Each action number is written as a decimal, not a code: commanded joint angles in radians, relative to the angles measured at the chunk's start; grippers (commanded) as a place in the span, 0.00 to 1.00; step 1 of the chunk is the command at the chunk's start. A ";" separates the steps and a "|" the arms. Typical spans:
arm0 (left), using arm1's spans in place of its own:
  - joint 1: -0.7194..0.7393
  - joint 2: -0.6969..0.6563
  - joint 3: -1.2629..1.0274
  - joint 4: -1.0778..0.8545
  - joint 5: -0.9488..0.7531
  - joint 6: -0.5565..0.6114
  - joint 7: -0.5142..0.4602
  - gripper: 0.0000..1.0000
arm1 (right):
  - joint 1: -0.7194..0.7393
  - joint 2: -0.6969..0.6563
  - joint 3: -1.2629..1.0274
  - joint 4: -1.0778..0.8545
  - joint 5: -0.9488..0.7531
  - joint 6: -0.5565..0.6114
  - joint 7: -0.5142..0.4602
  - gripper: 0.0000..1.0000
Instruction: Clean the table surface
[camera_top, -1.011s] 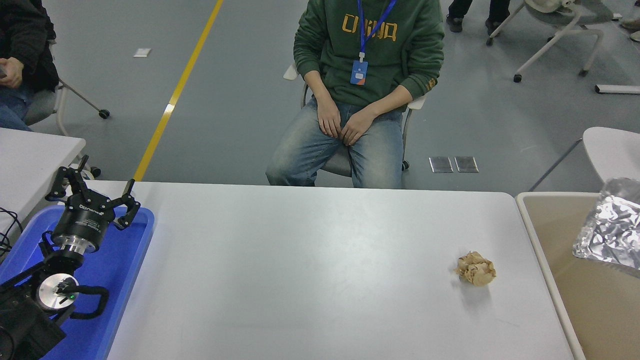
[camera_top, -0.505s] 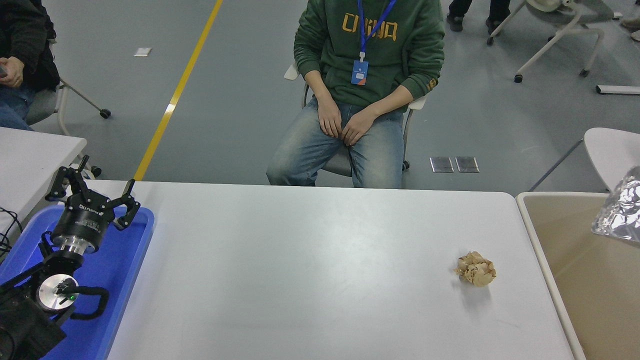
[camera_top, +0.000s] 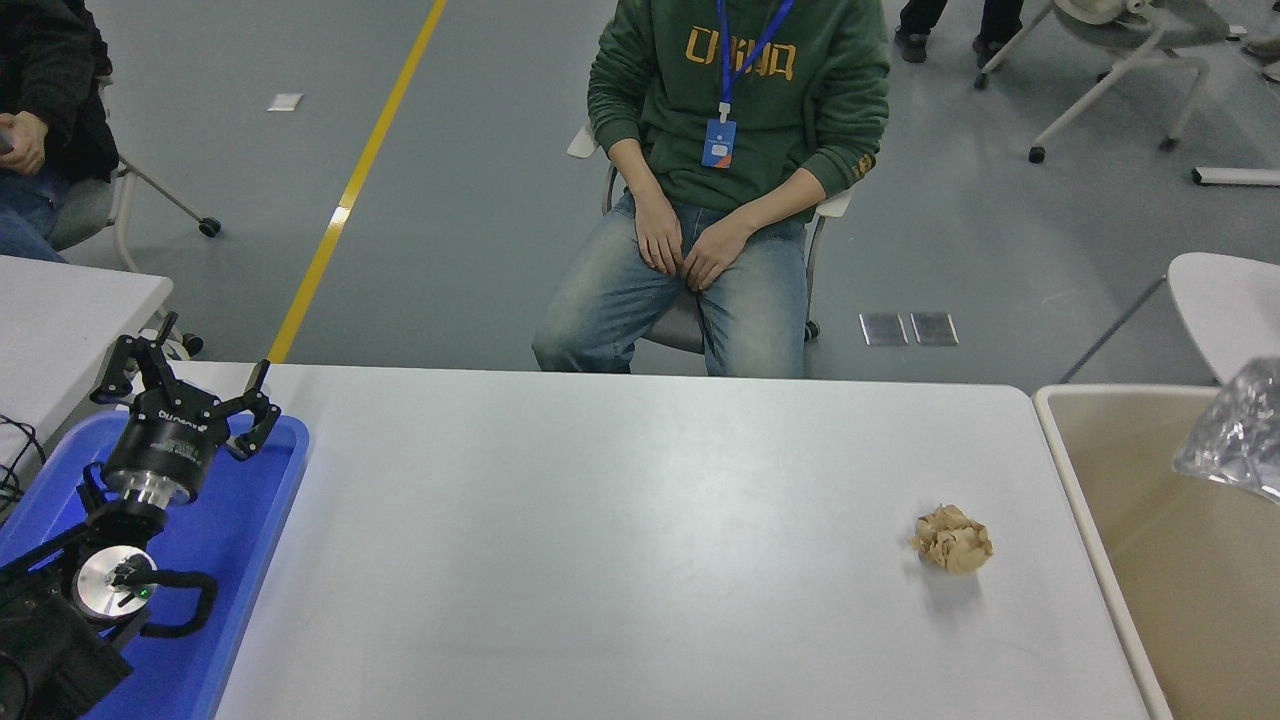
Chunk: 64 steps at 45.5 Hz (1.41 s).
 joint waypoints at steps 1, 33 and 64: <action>0.000 0.000 0.000 0.000 0.000 0.000 0.000 1.00 | -0.084 0.153 0.000 -0.142 0.067 -0.092 -0.009 0.00; 0.000 0.000 0.000 0.000 0.000 0.000 0.000 1.00 | -0.214 0.590 0.000 -0.552 0.313 -0.255 -0.010 0.00; 0.000 0.000 0.000 0.000 0.000 0.000 0.000 1.00 | -0.220 0.661 0.005 -0.620 0.351 -0.313 -0.006 1.00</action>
